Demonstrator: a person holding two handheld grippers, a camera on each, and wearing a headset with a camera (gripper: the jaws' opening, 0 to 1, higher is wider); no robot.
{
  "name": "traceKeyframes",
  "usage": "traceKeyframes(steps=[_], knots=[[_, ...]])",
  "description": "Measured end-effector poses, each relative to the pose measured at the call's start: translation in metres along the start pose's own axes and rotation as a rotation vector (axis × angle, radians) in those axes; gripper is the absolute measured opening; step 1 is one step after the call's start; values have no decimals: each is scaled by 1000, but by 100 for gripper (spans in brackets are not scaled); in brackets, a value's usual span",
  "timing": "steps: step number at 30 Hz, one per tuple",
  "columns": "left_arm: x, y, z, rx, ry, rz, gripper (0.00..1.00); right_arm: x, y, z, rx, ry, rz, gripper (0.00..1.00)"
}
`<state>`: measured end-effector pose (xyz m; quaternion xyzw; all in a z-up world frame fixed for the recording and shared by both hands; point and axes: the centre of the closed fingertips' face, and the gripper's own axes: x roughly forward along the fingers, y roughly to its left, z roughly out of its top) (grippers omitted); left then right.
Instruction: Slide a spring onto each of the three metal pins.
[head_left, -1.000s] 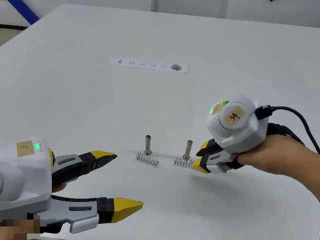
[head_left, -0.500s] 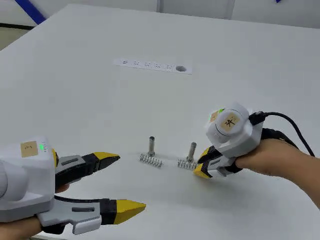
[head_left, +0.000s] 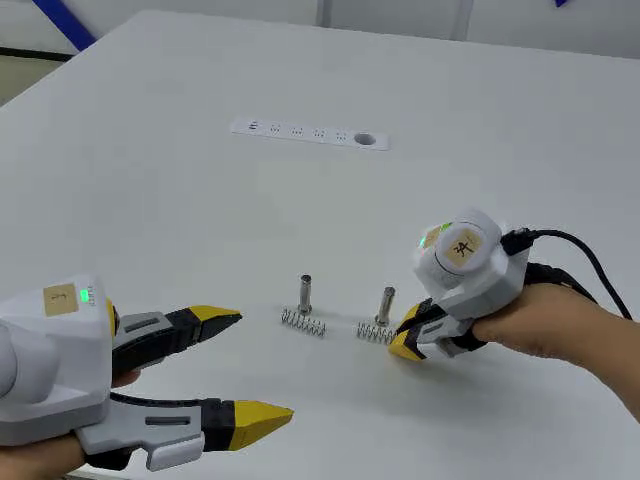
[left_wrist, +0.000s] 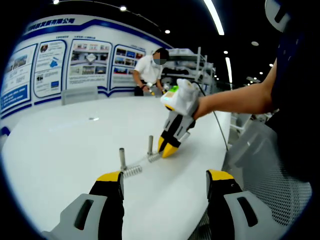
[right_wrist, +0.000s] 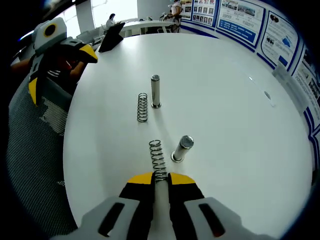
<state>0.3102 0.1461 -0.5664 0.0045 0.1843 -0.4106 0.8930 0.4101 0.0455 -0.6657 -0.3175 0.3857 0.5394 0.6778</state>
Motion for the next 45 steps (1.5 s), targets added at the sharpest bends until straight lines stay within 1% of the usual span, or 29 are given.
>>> traceKeyframes(steps=[8,16,25,35,39,45], knots=[[0,0,1,0,-4,-3,68,-18,6,5,-38,-3,-19,12],[0,0,2,1,-10,-6,68,-39,8,20,-82,-20,-49,12],[0,0,3,1,-19,-4,68,-51,12,31,-95,-24,-45,11],[0,0,4,1,-27,-4,68,-74,13,42,-121,-5,-38,12],[0,-1,5,2,-31,-6,68,-84,8,48,-136,5,-45,12],[-2,0,7,-1,-41,-4,68,-89,2,55,-166,36,-55,12]])
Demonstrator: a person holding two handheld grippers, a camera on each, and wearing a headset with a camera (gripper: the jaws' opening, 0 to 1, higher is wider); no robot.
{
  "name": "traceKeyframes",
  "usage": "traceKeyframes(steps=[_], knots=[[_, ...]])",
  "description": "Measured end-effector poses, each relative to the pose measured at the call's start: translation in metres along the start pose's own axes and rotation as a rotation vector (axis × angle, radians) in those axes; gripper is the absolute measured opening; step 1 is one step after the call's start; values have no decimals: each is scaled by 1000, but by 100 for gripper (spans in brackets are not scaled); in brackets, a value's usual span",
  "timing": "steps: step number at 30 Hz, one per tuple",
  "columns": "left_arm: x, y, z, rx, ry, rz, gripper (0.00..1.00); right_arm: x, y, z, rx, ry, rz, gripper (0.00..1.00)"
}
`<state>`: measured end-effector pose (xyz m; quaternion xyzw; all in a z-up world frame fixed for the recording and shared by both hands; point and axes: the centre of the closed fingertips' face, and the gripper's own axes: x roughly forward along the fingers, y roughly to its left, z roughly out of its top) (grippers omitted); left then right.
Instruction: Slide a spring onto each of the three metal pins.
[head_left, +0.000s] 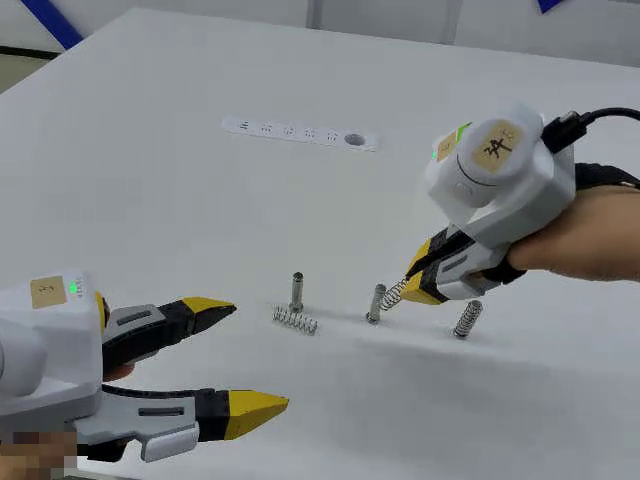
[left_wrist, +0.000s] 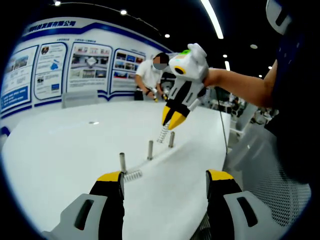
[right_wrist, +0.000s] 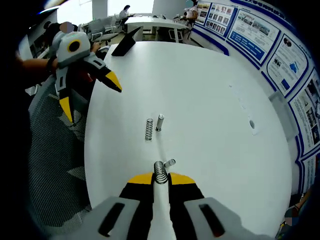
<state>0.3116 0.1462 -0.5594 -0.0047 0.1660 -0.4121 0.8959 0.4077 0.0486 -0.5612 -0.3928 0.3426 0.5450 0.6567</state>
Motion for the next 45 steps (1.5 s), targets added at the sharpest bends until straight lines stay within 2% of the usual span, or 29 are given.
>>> traceKeyframes(steps=[9,17,33,45], knots=[[-1,1,0,1,-1,3,68,0,-11,5,-43,47,-6,11],[-1,1,0,0,-2,5,68,7,-19,2,-72,93,3,12],[-1,2,0,-6,-4,11,68,18,-20,3,-95,141,45,12],[-1,3,1,-8,-7,16,68,33,-17,6,-133,212,92,12]])
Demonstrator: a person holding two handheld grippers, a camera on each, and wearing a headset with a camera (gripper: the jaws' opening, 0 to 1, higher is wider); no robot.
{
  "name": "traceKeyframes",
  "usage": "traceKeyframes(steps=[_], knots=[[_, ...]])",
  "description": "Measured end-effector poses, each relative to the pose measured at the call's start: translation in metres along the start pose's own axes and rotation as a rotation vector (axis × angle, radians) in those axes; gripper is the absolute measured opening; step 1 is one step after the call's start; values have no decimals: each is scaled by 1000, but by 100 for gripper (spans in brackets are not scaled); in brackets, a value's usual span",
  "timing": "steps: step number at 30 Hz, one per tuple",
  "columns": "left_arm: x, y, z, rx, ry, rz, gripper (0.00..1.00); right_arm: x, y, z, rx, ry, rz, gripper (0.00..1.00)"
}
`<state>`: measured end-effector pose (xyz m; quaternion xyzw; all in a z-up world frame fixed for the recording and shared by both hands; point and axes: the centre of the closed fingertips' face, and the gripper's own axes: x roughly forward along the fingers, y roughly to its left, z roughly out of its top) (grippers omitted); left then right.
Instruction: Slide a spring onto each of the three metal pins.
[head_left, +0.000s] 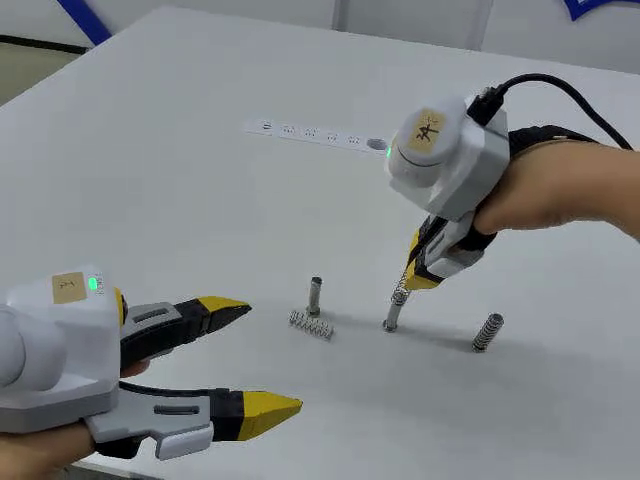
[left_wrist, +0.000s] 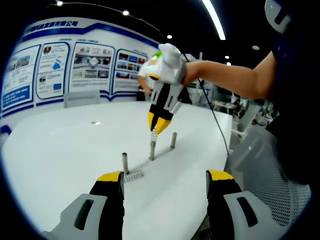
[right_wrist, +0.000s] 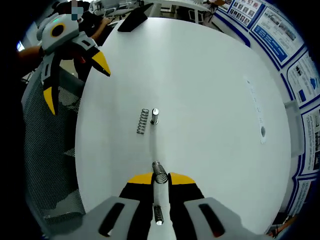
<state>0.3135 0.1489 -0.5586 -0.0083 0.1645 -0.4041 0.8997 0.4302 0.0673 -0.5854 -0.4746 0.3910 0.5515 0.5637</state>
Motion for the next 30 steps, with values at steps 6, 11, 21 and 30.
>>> traceKeyframes(steps=[6,11,21,30], knots=[[0,1,0,-1,-3,4,68,12,1,-3,8,16,17,12],[0,1,0,-1,-2,4,68,24,2,-9,16,20,24,12],[0,1,-1,0,0,3,68,37,6,-13,44,6,33,13],[0,0,-1,0,1,2,68,25,0,-5,45,-39,2,14]])
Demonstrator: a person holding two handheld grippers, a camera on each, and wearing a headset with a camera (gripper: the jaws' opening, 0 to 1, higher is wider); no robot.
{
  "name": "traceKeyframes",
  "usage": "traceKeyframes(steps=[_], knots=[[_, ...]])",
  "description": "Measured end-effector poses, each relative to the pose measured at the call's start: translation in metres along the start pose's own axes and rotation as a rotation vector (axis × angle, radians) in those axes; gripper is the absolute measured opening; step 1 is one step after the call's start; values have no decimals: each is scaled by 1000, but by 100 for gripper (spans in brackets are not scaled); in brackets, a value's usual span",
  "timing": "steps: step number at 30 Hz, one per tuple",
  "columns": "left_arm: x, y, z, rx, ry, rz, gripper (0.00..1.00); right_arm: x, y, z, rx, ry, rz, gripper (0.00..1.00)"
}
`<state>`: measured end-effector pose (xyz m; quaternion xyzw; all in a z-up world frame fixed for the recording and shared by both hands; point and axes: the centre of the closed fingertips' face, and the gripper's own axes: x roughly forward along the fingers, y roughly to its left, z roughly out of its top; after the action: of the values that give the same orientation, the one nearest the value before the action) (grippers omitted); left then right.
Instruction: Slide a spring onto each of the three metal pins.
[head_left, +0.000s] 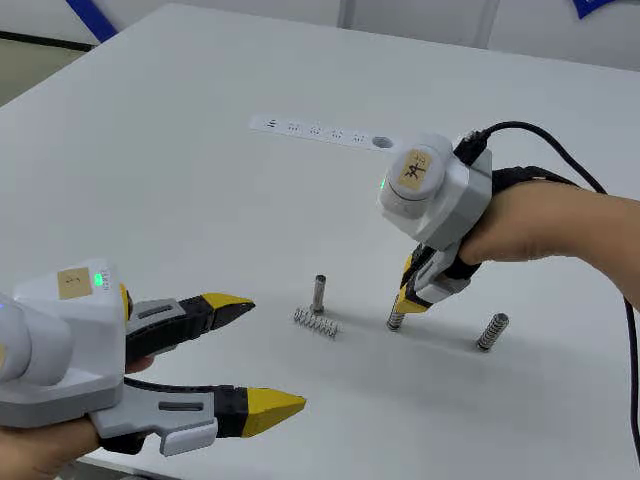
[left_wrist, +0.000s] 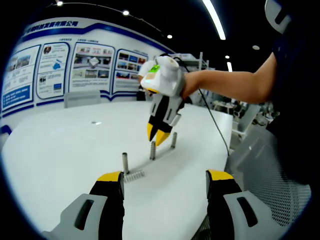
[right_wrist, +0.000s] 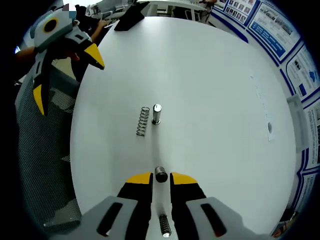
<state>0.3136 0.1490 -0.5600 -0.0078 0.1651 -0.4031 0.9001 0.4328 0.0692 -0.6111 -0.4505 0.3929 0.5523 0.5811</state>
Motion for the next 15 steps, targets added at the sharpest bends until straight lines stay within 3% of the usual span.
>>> traceKeyframes(steps=[4,8,15], knots=[[0,0,0,1,1,-2,68,-9,-2,10,-9,-32,-29,15],[0,-1,0,2,2,-3,68,-11,6,26,-2,-88,-11,15],[0,-1,0,4,4,-2,68,7,17,43,6,-121,0,15]])
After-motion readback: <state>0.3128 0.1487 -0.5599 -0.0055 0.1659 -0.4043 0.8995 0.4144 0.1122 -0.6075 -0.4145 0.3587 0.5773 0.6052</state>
